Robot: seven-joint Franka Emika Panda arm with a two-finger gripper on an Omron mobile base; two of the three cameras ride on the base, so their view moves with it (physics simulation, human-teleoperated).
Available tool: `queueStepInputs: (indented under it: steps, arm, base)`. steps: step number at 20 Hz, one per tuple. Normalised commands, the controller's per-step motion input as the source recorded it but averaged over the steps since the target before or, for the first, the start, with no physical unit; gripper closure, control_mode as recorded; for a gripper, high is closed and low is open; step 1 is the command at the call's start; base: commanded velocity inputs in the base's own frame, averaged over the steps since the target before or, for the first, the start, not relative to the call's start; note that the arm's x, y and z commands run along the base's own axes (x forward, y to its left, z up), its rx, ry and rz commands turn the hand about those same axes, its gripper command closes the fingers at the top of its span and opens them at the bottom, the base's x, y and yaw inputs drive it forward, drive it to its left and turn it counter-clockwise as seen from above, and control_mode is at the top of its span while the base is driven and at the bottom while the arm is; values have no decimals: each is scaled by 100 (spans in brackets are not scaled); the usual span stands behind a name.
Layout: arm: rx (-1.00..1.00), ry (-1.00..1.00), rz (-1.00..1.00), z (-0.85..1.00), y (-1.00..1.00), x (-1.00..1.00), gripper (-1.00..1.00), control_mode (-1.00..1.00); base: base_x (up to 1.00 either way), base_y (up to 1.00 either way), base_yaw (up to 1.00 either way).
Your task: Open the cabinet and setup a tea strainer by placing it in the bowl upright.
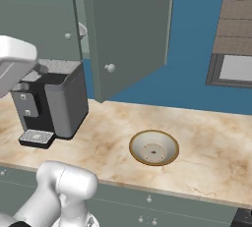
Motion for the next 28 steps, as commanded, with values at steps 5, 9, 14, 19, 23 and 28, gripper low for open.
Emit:
queueStepInputs:
  steps: [5, 9, 14, 19, 23, 28]
  arm:
    - [-46, 50, 4, -48, 1, 95, -100, -100]
    - [-49, 53, 6, -10, 0, 98, -100, -100]
    - [-19, 15, 0, -42, -41, 55, -100, -100]
    - [-5, 17, -3, -16, -51, 67, -100, -100]
    - [-12, 22, -22, 0, -68, 63, -100, -100]
    - [-10, 15, -33, 0, -96, 36, -100, -100]
  base:
    - [0, 0, 0]
    - [0, 0, 0]
    - [0, 0, 0]
    - [0, 0, 0]
    - [0, 0, 0]
    - [0, 0, 0]
